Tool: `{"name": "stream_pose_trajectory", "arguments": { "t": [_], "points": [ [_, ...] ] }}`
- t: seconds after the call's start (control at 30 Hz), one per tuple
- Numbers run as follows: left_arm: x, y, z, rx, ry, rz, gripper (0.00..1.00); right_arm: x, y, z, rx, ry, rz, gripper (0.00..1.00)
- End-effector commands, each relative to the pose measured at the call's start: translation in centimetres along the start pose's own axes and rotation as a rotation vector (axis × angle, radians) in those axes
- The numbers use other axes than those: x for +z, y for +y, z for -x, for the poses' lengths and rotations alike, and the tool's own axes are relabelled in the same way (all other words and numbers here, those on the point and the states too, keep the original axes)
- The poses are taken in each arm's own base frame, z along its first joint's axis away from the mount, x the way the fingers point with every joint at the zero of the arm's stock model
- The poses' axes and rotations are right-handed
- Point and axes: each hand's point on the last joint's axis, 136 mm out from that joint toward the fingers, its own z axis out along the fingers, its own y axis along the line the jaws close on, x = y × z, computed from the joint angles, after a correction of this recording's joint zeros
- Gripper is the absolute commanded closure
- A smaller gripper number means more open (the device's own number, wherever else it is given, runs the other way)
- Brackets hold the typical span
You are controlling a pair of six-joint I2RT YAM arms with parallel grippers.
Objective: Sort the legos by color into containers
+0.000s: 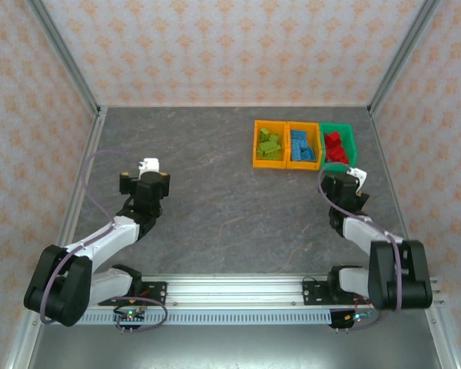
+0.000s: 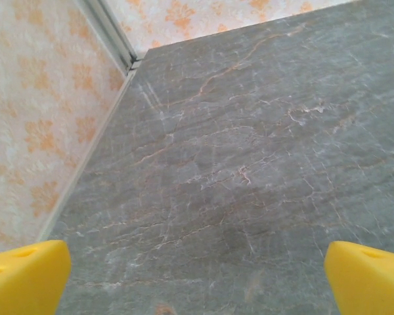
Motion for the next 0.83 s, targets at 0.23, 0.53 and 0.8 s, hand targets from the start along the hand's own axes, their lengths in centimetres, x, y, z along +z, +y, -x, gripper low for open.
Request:
{"name": "stream_pose_trajectory", "arguments": {
  "t": [0.23,0.53,0.8],
  "points": [
    [5.9,-1.8,-1.2,-0.181,-0.023,-0.167,0.0,2.9,4.8,2.2,-0.071,-0.157,0.168,0.01],
    [5.9,-1.5,-1.2,-0.195,-0.041,-0.155,0.0,2.9,5.7,2.1,-0.107,-0.121,0.209,0.01],
    [5.9,-1.5,-1.2,-0.195,-0.041,-0.154,0.0,2.8,5.6,2.1,-0.1,-0.125,0.204,0.01]
  ]
}}
